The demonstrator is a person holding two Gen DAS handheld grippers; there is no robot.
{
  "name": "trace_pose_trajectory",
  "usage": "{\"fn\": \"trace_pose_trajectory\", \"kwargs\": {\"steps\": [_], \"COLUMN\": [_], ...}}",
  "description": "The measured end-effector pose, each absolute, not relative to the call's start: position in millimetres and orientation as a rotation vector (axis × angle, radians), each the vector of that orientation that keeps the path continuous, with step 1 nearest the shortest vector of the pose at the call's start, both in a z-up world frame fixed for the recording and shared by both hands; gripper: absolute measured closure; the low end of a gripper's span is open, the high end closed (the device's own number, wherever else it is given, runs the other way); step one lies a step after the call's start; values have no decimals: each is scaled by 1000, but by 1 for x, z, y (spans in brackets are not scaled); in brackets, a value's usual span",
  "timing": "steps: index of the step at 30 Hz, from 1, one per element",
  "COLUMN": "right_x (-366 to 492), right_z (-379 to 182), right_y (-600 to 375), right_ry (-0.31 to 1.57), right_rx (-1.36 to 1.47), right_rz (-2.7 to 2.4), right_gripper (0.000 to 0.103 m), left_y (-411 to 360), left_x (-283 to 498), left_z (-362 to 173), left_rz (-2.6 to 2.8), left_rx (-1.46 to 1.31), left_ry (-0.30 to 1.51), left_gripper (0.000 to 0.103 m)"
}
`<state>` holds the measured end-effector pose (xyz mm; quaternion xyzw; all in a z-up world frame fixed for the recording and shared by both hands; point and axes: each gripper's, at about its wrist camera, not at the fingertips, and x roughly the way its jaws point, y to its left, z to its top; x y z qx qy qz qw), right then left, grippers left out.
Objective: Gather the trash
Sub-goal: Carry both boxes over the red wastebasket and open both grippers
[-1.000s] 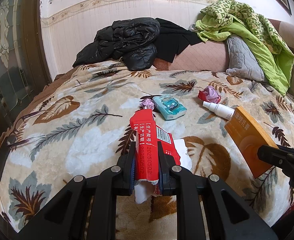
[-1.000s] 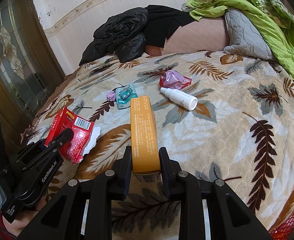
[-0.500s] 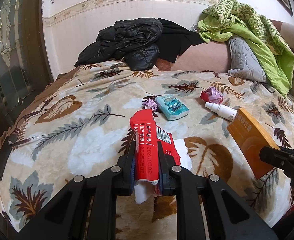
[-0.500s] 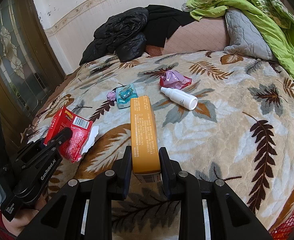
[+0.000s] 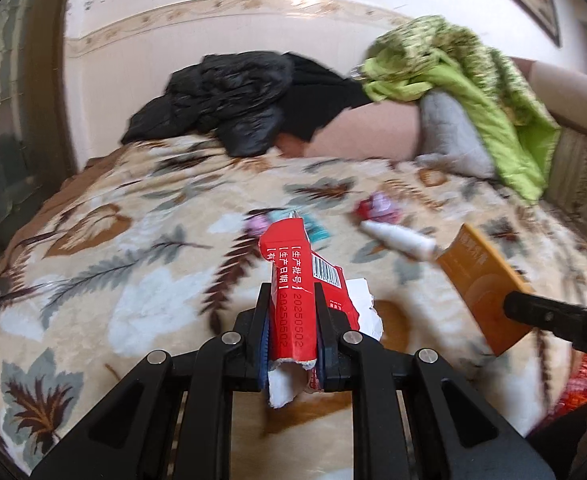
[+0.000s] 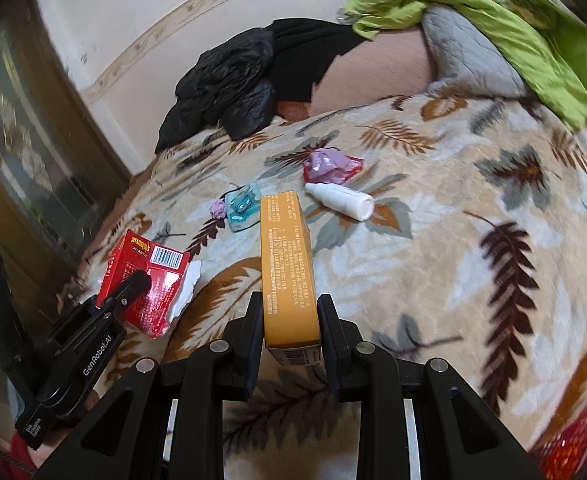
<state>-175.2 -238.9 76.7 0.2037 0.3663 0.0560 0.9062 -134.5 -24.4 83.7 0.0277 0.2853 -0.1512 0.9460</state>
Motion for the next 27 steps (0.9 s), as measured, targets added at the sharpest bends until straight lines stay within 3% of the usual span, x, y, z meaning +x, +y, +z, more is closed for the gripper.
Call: {"fn": "trace_pose_trajectory", "kwargs": {"steps": [10, 27], "right_x": [-268, -433], "right_z": [100, 85], "right_y": [-325, -462], "right_ry": [678, 622], "right_rx": [552, 748], "right_rz": [-29, -425], "right_gripper": [75, 74], "left_y": [-88, -291], "left_x": [-186, -289], "left_z": [120, 131], "left_rz": [-645, -1162], "left_rx": [-7, 188], "left_ry": [625, 752], "left_gripper": [87, 87]}}
